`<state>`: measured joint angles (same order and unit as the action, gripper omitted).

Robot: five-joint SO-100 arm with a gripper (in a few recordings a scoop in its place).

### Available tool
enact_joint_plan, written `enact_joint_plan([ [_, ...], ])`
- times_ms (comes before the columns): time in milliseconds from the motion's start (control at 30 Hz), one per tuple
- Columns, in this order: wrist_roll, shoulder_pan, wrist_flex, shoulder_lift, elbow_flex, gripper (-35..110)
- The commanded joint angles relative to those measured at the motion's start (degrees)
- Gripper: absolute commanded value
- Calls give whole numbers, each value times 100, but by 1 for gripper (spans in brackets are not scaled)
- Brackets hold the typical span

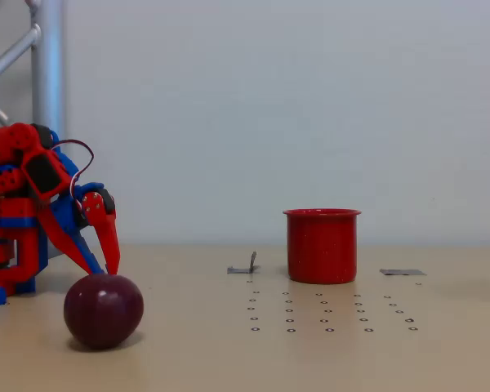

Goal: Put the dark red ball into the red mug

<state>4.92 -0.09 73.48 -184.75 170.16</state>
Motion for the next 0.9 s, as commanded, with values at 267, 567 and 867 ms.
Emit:
enact_joint_plan([
  [267, -756, -44, -123, -413, 97, -2],
  [567, -782, -35, -123, -413, 97, -2],
  [867, 141, 360, -483, 817, -1600, -2],
])
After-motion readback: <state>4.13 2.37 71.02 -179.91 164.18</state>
